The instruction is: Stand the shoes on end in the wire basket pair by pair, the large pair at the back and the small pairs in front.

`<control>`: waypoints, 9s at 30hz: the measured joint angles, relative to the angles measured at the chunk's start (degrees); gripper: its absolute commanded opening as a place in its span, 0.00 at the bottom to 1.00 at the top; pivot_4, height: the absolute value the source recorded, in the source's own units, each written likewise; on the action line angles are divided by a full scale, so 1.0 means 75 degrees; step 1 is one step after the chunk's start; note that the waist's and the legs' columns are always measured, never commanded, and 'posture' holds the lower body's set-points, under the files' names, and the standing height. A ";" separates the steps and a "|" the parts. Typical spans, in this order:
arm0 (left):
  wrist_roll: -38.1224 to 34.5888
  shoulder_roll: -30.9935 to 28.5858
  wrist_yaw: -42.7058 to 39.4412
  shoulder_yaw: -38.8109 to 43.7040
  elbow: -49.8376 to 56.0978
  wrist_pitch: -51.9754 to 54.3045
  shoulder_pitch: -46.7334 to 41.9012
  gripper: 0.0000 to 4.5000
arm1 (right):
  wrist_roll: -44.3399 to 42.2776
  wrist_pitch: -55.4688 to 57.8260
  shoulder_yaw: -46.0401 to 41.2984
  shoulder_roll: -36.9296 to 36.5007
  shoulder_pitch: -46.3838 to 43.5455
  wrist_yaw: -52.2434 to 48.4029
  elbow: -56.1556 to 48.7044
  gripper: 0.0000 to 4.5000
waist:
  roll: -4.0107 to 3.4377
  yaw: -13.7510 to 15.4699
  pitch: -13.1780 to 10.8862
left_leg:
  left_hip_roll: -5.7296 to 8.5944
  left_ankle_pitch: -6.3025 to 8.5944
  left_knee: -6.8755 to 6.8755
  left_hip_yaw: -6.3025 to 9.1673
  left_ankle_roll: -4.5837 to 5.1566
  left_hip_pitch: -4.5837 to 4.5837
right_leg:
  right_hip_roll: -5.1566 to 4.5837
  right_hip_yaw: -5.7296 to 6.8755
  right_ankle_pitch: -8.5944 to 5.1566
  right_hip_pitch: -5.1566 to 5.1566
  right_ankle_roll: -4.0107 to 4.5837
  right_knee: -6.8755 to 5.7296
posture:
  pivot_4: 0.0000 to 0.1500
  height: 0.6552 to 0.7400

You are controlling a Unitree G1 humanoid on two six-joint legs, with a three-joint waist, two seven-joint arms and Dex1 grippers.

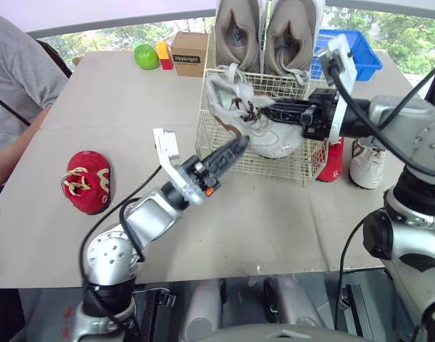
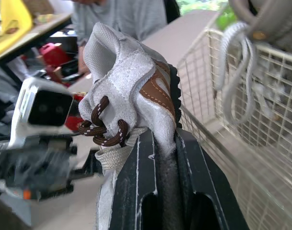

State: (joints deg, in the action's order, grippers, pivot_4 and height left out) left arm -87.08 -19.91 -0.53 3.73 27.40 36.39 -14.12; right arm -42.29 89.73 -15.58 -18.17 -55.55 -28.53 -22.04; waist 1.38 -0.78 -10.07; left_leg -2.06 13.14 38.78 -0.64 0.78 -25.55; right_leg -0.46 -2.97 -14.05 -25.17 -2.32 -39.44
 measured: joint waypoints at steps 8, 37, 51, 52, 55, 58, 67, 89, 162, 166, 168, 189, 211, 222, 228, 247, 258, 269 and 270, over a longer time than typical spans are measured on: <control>0.0325 0.0224 0.0111 0.0011 -0.0318 0.0172 -0.0334 0.02 | -0.0055 0.0204 -0.0731 0.0690 0.0383 0.0836 -0.0692 0.00 | -0.0003 -0.0009 0.0001 | -0.0014 0.0000 -0.0001 0.0014 -0.0001 0.0000 | 0.0030 0.0001 -0.0001 -0.0001 0.0002 -0.0001 | 1.00 1.00; 0.8518 -0.2464 -0.7228 -0.0913 -0.5949 -0.4761 -0.4758 0.00 | -0.1233 -0.5104 -0.1764 -0.1687 0.7260 0.0515 -0.4796 0.61 | -0.0012 -0.0006 0.0002 | -0.0016 -0.0001 -0.0052 0.0008 -0.0004 0.0066 | 0.0041 -0.0005 -0.0005 0.0072 0.0001 0.0077 | 1.00 1.00; 0.9019 -0.2493 -0.8257 -0.0896 -0.6093 -0.4068 -0.4333 0.47 | -0.0724 -0.6076 -0.0749 -0.2329 0.7611 0.0721 -0.4670 0.62 | -0.0010 -0.0045 0.0005 | -0.0027 0.0000 -0.0060 -0.0020 -0.0003 0.0107 | 0.0047 -0.0033 -0.0006 0.0092 -0.0001 0.0072 | 1.00 1.00; 0.9019 -0.2513 -0.8269 -0.0884 -0.5966 -0.3981 -0.4272 0.55 | -0.0724 -0.6099 -0.0687 -0.2369 0.7611 0.0712 -0.4643 0.62 | -0.0010 -0.0049 0.0005 | -0.0027 0.0000 -0.0060 -0.0020 -0.0003 0.0109 | 0.0048 -0.0034 -0.0006 0.0092 -0.0001 0.0071 | 1.00 1.00; 0.8993 -0.2566 -0.8114 -0.0726 -0.5483 -0.3614 -0.3999 0.77 | -0.0723 -0.6159 -0.0596 -0.2516 0.7570 0.0732 -0.4514 0.62 | -0.0010 -0.0056 0.0006 | -0.0031 0.0000 -0.0058 -0.0025 -0.0003 0.0114 | 0.0051 -0.0041 -0.0006 0.0093 -0.0001 0.0066 | 1.00 1.00; 0.8812 -0.2676 -0.7683 -0.0206 -0.5125 -0.3023 -0.3688 0.77 | -0.0657 -0.6162 -0.0470 -0.2588 0.7476 0.0879 -0.4371 0.62 | -0.0010 -0.0066 0.0005 | -0.0036 -0.0001 -0.0055 -0.0023 -0.0003 0.0114 | 0.0056 -0.0041 -0.0005 0.0093 -0.0002 0.0063 | 1.00 1.00; 0.5551 -0.2317 -0.6951 0.1475 -0.2796 -0.0314 -0.3103 0.77 | 0.0190 -0.5323 -0.0403 -0.3123 0.6331 0.1979 -0.2389 0.62 | 0.0002 0.0017 0.0005 | -0.0029 0.0000 -0.0045 -0.0048 -0.0004 0.0106 | 0.0028 -0.0059 -0.0005 0.0095 -0.0003 0.0076 | 1.00 1.00; 0.2855 -0.2287 -0.5535 0.0798 0.1690 0.1346 0.0542 0.77 | 0.1573 -0.3301 0.0864 -0.4588 0.3092 0.0717 0.3816 0.62 | -0.0006 -0.0015 0.0009 | -0.0023 0.0002 -0.0053 -0.0081 0.0001 0.0122 | 0.0050 -0.0111 -0.0005 0.0092 -0.0002 0.0081 | 1.00 1.00; 0.4237 -0.2218 -0.5546 0.1880 0.1451 -0.0730 0.2583 0.79 | 0.6010 -1.3172 0.2588 0.1825 0.3098 0.4120 0.3149 0.03 | -0.0018 -0.0045 0.0012 | -0.0034 0.0002 -0.0061 -0.0081 -0.0004 0.0121 | 0.0045 -0.0113 -0.0003 0.0073 0.0004 0.0067 | 1.00 1.00; 0.4298 -0.2240 -0.5568 0.1877 0.1452 -0.0782 0.2643 0.79 | 0.5729 -1.2591 0.2506 0.1896 0.3570 0.3984 0.2704 0.03 | -0.0018 -0.0032 0.0012 | -0.0037 0.0002 -0.0062 -0.0075 -0.0004 0.0119 | 0.0045 -0.0111 -0.0003 0.0072 0.0004 0.0067 | 1.00 1.00; 0.4319 -0.2238 -0.5519 0.1871 0.1452 -0.0784 0.2618 0.79 | 0.5544 -1.2179 0.2450 0.1919 0.3768 0.3889 0.2309 0.03 | -0.0018 -0.0031 0.0012 | -0.0037 0.0002 -0.0062 -0.0073 -0.0004 0.0119 | 0.0045 -0.0112 -0.0003 0.0072 0.0004 0.0068 | 1.00 1.00; 0.4465 -0.1747 -0.5043 0.1818 0.1442 -0.1294 0.2431 0.79 | 0.4307 -0.9733 0.2287 0.1597 0.4583 0.2668 0.0490 0.95 | 0.0015 -0.0005 0.0039 | -0.0036 0.0002 -0.0061 -0.0072 -0.0003 0.0128 | 0.0045 -0.0100 -0.0005 0.0089 0.0004 0.0073 | 1.00 1.00; 0.4709 -0.1546 -0.4804 0.1816 0.1449 -0.1415 0.2834 0.79 | 0.2872 -0.5487 0.2528 -0.0698 0.1299 0.0741 0.1174 0.80 | 0.0002 -0.0161 0.0030 | -0.0033 0.0003 -0.0066 -0.0076 -0.0002 0.0113 | 0.0043 -0.0101 -0.0005 0.0075 0.0004 0.0079 | 1.00 1.00; 0.4885 -0.1240 -0.4382 0.1809 0.1859 -0.1623 0.3376 0.79 | 0.3211 -0.5650 0.2970 -0.0865 0.0970 0.0121 0.1868 0.01 | 0.0003 -0.0203 0.0030 | -0.0035 0.0004 -0.0069 -0.0077 -0.0001 0.0119 | 0.0047 -0.0106 -0.0005 0.0074 0.0003 0.0076 | 1.00 1.00; 0.4990 -0.1219 -0.4349 0.1593 0.1860 -0.1685 0.3233 0.79 | 0.2836 -0.4938 0.2170 -0.0356 0.1251 0.0722 0.1190 0.01 | 0.0001 -0.0196 0.0028 | -0.0036 0.0004 -0.0074 -0.0073 -0.0002 0.0107 | 0.0048 -0.0103 -0.0005 0.0066 0.0003 0.0078 | 1.00 1.00; 0.5071 -0.1223 -0.4772 0.1144 0.1069 -0.1704 0.2226 0.79 | 0.3391 -0.2510 0.0757 0.1912 0.2118 0.4065 -0.1351 0.01 | 0.0008 -0.0208 0.0037 | -0.0035 0.0004 -0.0077 -0.0071 -0.0003 0.0115 | 0.0051 -0.0100 -0.0006 0.0068 0.0003 0.0078 | 1.00 1.00; 0.5146 -0.1176 -0.4768 0.1127 0.1070 -0.1708 0.2250 0.79 | 0.2909 -0.2688 0.0874 0.1073 0.2447 0.3073 -0.1415 0.71 | 0.0018 -0.0153 0.0045 | -0.0032 0.0004 -0.0075 -0.0066 -0.0002 0.0114 | 0.0043 -0.0093 -0.0007 0.0076 0.0003 0.0082 | 1.00 1.00; 0.5071 -0.0954 -0.4527 0.1120 0.0977 -0.1741 0.2058 0.79 | 0.1295 -0.5224 -0.0687 -0.0817 0.3822 0.0013 -0.1706 0.99 | 0.0015 -0.0112 0.0038 | -0.0032 0.0005 -0.0080 -0.0073 0.0001 0.0112 | 0.0047 -0.0099 -0.0007 0.0077 -0.0001 0.0096 | 1.00 1.00; 0.5015 -0.0906 -0.4454 0.1140 0.0935 -0.1731 0.2008 0.79 | 0.1156 -0.5380 -0.0789 -0.0958 0.3906 -0.0226 -0.1684 0.99 | 0.0011 -0.0144 0.0035 | -0.0032 0.0005 -0.0080 -0.0076 0.0001 0.0116 | 0.0050 -0.0103 -0.0007 0.0077 -0.0001 0.0092 | 1.00 1.00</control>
State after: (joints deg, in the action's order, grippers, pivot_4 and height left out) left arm -49.47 -26.71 -33.93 12.28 34.41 23.40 0.93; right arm -33.62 49.38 -21.50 -25.36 -26.26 -30.22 -34.67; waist 1.46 -1.87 -9.81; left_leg -2.30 13.18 38.18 -1.21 0.79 -24.68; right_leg -0.08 -3.75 -14.10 -24.59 -2.33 -38.75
